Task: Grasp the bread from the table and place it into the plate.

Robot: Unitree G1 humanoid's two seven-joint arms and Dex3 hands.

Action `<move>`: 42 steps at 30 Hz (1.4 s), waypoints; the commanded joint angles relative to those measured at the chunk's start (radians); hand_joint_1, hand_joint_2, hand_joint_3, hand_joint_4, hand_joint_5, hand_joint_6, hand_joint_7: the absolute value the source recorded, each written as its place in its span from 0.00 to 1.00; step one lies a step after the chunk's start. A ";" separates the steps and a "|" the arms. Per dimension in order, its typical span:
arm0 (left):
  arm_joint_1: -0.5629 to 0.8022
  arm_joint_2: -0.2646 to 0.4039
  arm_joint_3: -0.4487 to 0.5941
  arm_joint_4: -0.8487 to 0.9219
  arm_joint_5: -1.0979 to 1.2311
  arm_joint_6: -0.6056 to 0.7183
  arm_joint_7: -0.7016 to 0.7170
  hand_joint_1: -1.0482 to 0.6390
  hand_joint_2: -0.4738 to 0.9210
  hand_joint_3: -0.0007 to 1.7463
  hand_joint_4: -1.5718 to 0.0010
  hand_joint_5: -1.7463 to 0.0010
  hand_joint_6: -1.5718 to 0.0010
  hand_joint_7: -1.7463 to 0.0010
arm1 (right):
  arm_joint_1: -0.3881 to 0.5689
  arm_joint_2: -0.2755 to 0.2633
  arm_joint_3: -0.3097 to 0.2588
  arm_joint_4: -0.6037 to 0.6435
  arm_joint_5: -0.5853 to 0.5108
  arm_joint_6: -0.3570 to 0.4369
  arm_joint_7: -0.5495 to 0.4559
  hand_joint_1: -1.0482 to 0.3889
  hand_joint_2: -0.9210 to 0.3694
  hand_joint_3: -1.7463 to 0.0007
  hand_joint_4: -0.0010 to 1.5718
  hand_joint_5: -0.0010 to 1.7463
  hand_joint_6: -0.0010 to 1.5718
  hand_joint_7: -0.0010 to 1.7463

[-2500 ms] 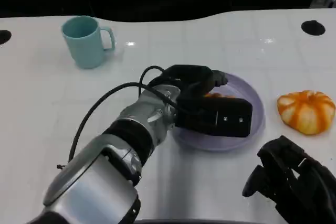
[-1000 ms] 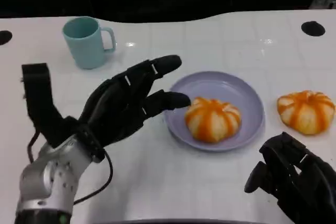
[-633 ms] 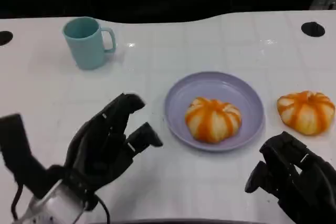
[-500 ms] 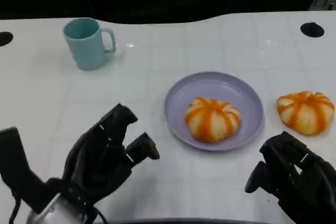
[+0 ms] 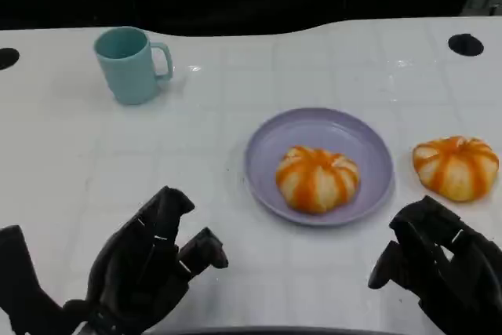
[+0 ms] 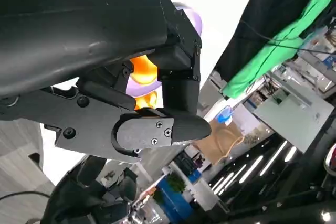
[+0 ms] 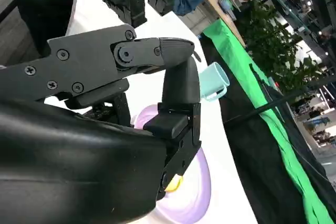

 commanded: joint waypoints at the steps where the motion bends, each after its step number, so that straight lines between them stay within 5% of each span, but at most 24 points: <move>1: 0.050 0.015 -0.021 -0.038 0.047 -0.029 0.035 0.30 1.00 0.23 0.48 0.00 0.63 0.00 | 0.019 -0.020 -0.015 -0.027 0.012 0.002 0.002 0.37 0.00 0.85 0.38 1.00 0.32 0.87; 42: 0.040 0.040 -0.047 0.056 0.104 -0.126 -0.012 0.27 1.00 0.18 0.46 0.00 0.63 0.00 | 0.003 -0.026 -0.015 0.013 0.008 -0.029 0.023 0.36 0.00 0.87 0.39 1.00 0.34 0.88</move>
